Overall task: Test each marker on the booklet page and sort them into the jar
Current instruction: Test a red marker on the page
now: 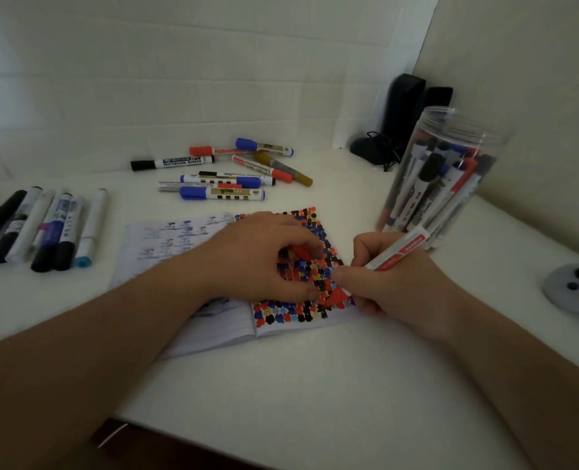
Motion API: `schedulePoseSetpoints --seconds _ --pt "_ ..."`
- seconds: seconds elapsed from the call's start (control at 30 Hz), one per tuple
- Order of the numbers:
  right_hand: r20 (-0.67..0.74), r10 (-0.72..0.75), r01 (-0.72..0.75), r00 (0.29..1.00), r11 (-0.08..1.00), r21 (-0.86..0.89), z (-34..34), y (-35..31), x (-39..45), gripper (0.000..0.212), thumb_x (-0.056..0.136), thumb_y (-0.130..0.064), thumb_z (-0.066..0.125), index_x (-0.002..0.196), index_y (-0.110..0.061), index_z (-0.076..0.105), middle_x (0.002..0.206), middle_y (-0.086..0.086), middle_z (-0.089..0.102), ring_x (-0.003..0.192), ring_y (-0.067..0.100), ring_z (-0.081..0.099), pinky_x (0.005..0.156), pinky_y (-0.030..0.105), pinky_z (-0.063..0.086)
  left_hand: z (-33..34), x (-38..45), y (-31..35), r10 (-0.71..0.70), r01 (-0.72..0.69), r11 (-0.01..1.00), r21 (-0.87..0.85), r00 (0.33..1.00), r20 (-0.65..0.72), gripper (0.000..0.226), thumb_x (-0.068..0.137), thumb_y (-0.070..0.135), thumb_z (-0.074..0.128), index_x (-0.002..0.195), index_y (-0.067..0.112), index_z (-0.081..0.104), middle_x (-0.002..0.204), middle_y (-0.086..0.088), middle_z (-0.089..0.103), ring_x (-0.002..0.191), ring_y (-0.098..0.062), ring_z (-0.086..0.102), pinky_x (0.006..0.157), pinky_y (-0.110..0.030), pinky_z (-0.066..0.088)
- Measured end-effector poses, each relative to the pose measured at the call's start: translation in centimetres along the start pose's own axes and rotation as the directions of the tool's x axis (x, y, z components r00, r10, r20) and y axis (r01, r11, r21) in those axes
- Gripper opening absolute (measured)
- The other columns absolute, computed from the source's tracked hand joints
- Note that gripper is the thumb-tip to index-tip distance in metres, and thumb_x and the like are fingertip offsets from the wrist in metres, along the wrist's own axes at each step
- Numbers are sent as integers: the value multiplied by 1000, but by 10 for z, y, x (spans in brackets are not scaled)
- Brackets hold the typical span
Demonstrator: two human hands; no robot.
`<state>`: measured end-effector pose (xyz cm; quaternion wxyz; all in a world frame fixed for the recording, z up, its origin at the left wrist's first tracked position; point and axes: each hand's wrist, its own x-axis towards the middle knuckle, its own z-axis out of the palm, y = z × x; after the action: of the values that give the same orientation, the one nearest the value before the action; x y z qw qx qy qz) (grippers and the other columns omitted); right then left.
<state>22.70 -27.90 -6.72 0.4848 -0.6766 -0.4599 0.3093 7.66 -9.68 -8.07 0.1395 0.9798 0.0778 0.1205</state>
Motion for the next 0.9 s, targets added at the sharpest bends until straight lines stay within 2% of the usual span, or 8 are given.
schedulePoseSetpoints --seconds 0.07,0.1,0.2,0.27,0.43,0.63,0.77,0.9 --pt "-4 29 -29 1000 1000 -6 1 -3 0 46 78 -31 86 66 -5 50 60 19 64 50 25 58 45 28 46 0 0 1 -4 4 1000 15 1000 -3 70 69 84 56 127 45 59 115 23 59 103 -1 53 92 -34 51" --pt "-7 39 -39 999 999 -6 1 -4 0 47 76 -33 87 67 -6 50 61 21 65 50 25 58 45 28 46 1 0 2 -8 8 1000 24 1000 -2 72 69 85 54 127 45 60 115 22 59 103 -1 54 91 -35 52" --pt "-27 45 -47 999 998 -42 1 -4 0 43 86 -12 81 67 0 44 61 24 65 49 25 57 45 27 46 1 0 3 -12 13 999 29 1000 -9 72 69 86 52 128 45 60 116 23 60 104 -1 53 93 -35 51" --pt "-41 49 -52 998 996 -66 2 -4 0 37 87 -5 76 66 0 45 59 20 64 48 23 56 44 27 46 0 0 3 -14 14 1000 21 1000 -9 69 71 84 56 128 45 61 117 23 60 105 -1 53 94 -35 50" --pt "-65 45 -49 997 997 -65 4 -7 1 39 87 -2 73 62 -10 45 55 15 58 47 22 55 42 24 45 0 0 2 -12 12 1000 20 1000 1 67 70 85 56 126 47 59 116 25 58 102 1 52 93 -35 50" --pt "-56 28 -35 998 990 -138 6 -7 -1 33 87 2 69 65 -4 45 53 13 55 44 19 52 42 25 43 1 1 2 -15 15 1000 26 1000 10 69 70 84 55 127 46 60 118 24 59 105 0 53 95 -35 49" --pt "-83 -4 -10 997 986 -169 7 -6 0 36 84 3 67 63 -7 40 57 14 43 46 18 49 43 25 43 2 2 0 -16 16 1000 17 1000 10 69 69 87 52 125 47 59 115 25 59 103 1 53 94 -37 50" --pt "-83 23 -32 996 993 -115 3 -5 0 41 86 3 68 60 -13 41 56 12 49 48 21 52 44 24 44 2 2 1 -15 15 1000 17 1000 7 69 69 87 51 126 48 60 115 24 59 103 0 53 93 -37 51"
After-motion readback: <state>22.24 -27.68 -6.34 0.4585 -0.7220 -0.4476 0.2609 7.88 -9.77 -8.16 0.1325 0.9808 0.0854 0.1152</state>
